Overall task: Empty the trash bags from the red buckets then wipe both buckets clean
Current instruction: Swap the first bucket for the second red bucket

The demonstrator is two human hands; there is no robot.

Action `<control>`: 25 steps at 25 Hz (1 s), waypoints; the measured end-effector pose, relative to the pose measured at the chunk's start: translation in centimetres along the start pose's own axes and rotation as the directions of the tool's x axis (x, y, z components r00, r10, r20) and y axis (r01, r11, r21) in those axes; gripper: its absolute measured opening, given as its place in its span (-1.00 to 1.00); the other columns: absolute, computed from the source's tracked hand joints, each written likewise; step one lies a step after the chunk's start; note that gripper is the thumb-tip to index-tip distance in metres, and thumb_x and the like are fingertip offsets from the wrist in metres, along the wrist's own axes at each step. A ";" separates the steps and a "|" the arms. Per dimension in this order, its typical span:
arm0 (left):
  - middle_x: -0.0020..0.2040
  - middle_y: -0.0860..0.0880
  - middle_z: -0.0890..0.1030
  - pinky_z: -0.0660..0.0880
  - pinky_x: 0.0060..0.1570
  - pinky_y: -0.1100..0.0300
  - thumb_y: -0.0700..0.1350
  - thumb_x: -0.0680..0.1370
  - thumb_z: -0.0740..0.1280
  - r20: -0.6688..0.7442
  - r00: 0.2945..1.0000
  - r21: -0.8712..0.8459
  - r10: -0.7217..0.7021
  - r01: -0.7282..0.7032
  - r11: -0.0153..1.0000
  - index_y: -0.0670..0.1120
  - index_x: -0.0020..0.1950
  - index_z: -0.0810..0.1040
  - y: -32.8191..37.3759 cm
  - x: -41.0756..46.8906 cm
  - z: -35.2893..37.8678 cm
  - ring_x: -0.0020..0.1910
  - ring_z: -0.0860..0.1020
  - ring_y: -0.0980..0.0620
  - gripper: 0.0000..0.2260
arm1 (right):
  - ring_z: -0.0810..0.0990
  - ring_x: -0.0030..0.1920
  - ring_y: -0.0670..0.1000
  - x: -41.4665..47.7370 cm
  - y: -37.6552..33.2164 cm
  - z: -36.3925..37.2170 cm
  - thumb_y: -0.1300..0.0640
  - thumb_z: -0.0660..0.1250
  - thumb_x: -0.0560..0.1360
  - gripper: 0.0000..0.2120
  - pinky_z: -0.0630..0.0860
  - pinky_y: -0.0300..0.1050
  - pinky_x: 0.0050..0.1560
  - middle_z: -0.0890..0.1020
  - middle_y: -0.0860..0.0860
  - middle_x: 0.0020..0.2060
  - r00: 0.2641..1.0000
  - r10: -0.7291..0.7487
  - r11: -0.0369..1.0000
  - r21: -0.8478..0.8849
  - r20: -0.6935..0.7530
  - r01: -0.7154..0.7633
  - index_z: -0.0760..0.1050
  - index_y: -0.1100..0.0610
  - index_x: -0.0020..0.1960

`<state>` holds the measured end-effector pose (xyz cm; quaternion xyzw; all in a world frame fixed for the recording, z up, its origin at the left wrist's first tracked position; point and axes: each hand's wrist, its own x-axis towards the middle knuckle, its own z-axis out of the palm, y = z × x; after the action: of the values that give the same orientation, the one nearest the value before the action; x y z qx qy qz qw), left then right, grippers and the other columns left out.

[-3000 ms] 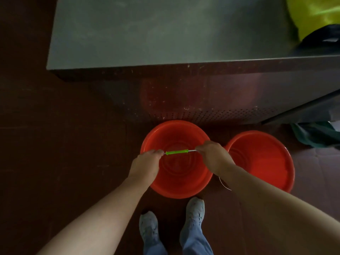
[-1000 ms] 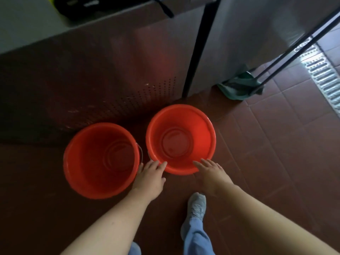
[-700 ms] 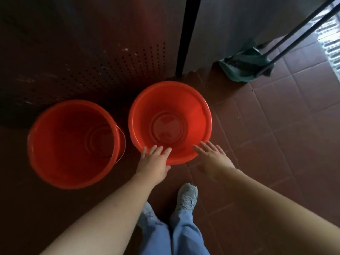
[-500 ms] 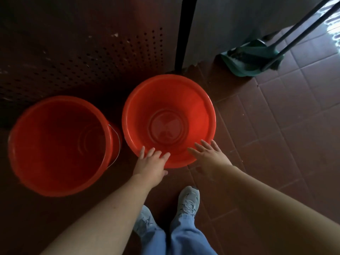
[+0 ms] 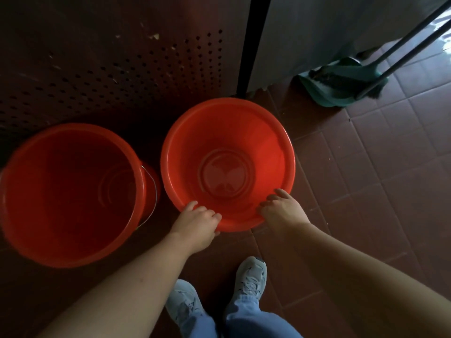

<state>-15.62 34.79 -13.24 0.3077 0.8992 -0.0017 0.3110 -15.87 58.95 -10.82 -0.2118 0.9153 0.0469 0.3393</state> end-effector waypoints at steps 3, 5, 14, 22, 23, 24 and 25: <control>0.21 0.01 0.60 0.34 0.30 0.00 -0.12 0.60 0.21 -0.051 0.999 0.021 0.005 -0.004 1.000 -0.03 0.34 0.46 0.8 -0.9 -1.7 0.23 0.53 -0.04 -0.69 | 0.52 0.22 0.04 -1.5 0.1 -1.7 0.18 0.15 0.53 -0.71 0.11 -0.05 0.49 0.64 -0.08 0.05 0.998 0.021 1.000 -0.013 -0.060 -0.022 0.59 -0.01 0.11; 0.16 -0.04 0.62 0.39 0.24 -0.02 -0.22 0.58 0.18 -0.143 0.990 0.047 -0.022 0.029 0.998 -0.09 0.35 0.46 1.7 -1.9 -3.1 0.17 0.55 -0.09 -0.66 | 0.50 0.25 0.08 -2.7 0.1 -3.1 0.18 0.14 0.55 -0.70 0.08 0.00 0.53 0.63 -0.06 0.10 0.993 0.026 1.000 -0.008 -0.113 -0.027 0.56 0.02 0.19; -0.22 -0.01 0.61 0.57 -0.16 0.08 -0.30 0.31 0.45 -0.237 0.970 0.056 0.048 -0.036 0.998 -0.09 -0.01 0.61 5.2 -11.3 -14.1 -0.23 0.61 -0.04 -0.72 | 0.56 0.13 0.16 -12.4 -1.5 -12.3 0.24 0.10 0.58 -0.72 0.40 0.02 0.30 0.61 0.05 0.08 0.988 -0.035 0.999 -0.037 -0.149 0.030 0.47 0.13 0.22; -0.07 -0.02 0.64 0.53 -0.03 0.11 -0.26 0.49 0.09 -0.332 0.939 0.221 0.092 -0.018 0.975 -0.07 0.10 0.57 8.1 -23.8 -29.2 -0.09 0.63 -0.06 -0.67 | 0.55 0.14 0.14 -26.5 -5.2 -26.6 0.20 0.20 0.53 -0.78 0.39 0.02 0.29 0.59 0.02 0.07 0.970 0.012 0.997 -0.069 -0.244 -0.029 0.44 0.09 0.17; -0.06 -0.02 0.64 0.53 -0.02 0.10 -0.27 0.49 0.08 -0.349 0.932 0.246 0.101 -0.013 0.969 -0.07 0.10 0.56 8.4 -25.8 -31.0 -0.08 0.62 -0.07 -0.67 | 0.55 0.15 0.14 -28.5 -6.0 -28.4 0.19 0.21 0.54 -0.79 0.39 0.02 0.30 0.59 0.02 0.08 0.961 0.016 0.996 -0.080 -0.275 -0.040 0.45 0.09 0.17; -0.01 -0.04 0.63 0.50 0.02 0.07 -0.29 0.50 0.10 -0.352 0.930 0.257 0.107 -0.014 0.966 -0.08 0.14 0.53 8.7 -27.8 -32.6 -0.03 0.61 -0.09 -0.69 | 0.56 0.15 0.13 -30.4 -6.9 -30.2 0.18 0.21 0.55 -0.79 0.39 0.02 0.31 0.60 0.01 0.09 0.951 0.023 0.995 -0.084 -0.310 -0.051 0.45 0.09 0.18; 0.04 -0.06 0.61 0.47 0.06 0.04 -0.30 0.53 0.13 -0.366 0.924 0.258 0.113 -0.016 0.966 -0.10 0.18 0.49 8.8 -30.0 -34.0 0.02 0.58 -0.11 -0.71 | 0.55 0.17 0.12 -32.3 -7.9 -31.9 0.16 0.21 0.56 -0.79 0.38 0.01 0.32 0.59 0.01 0.10 0.942 0.029 0.994 -0.088 -0.335 -0.062 0.45 0.09 0.19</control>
<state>-11.19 31.97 32.64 0.3686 0.9240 -0.0456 0.0906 -9.75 55.97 34.78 -0.2116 0.9608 0.0625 0.1677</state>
